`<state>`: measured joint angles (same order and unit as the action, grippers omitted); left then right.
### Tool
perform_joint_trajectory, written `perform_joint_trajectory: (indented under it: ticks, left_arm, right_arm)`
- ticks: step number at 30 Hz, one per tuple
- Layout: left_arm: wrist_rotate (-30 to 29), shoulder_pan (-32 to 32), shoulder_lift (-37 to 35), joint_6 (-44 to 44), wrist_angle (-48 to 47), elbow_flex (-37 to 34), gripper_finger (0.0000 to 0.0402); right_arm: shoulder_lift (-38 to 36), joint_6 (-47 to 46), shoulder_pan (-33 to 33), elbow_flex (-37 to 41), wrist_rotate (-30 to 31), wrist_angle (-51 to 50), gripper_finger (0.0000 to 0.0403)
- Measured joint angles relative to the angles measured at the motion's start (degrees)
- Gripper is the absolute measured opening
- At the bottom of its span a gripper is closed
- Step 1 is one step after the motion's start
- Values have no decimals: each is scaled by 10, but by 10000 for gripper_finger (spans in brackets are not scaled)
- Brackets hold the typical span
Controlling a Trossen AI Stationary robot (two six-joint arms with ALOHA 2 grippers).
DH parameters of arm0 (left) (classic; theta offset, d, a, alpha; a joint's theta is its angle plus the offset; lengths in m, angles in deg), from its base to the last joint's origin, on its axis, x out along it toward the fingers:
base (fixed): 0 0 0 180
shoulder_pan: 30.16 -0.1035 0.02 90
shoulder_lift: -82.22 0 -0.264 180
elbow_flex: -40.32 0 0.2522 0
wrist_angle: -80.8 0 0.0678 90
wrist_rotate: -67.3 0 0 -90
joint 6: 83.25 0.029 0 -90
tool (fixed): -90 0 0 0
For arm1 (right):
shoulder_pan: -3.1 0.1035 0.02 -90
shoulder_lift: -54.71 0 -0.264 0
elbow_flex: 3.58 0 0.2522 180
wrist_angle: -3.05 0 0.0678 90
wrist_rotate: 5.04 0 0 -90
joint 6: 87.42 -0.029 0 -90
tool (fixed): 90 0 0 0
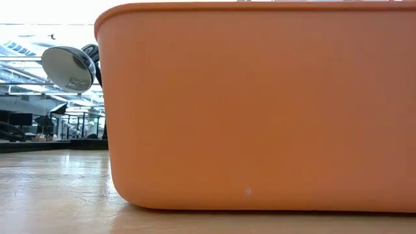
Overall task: Pick & Place Markers
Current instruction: Return to Home Position
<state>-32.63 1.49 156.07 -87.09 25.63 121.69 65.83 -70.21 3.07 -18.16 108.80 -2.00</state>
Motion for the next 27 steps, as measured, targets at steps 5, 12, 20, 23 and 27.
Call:
perform_joint_trajectory:
  ticks: [5, 12, 20, 23, 27]
  left_arm:
    - [44, -28, -168, 56, 207, -194, 127]
    - [104, -118, -307, 37, 514, -452, 127]
    - [205, -231, -437, 18, 563, -556, 127]
    - [247, -268, -496, 22, 536, -559, 127]
    - [255, -311, -578, 24, 470, -559, 127]
  right_arm:
    - [1, 0, 0, 0, 0, 0, 11]
    - [1, 0, 0, 0, 0, 0, 11]
    - [1, 0, 0, 0, 0, 0, 11]
    - [1, 0, 0, 0, 0, 0, 11]
    - [1, 0, 0, 0, 0, 0, 11]
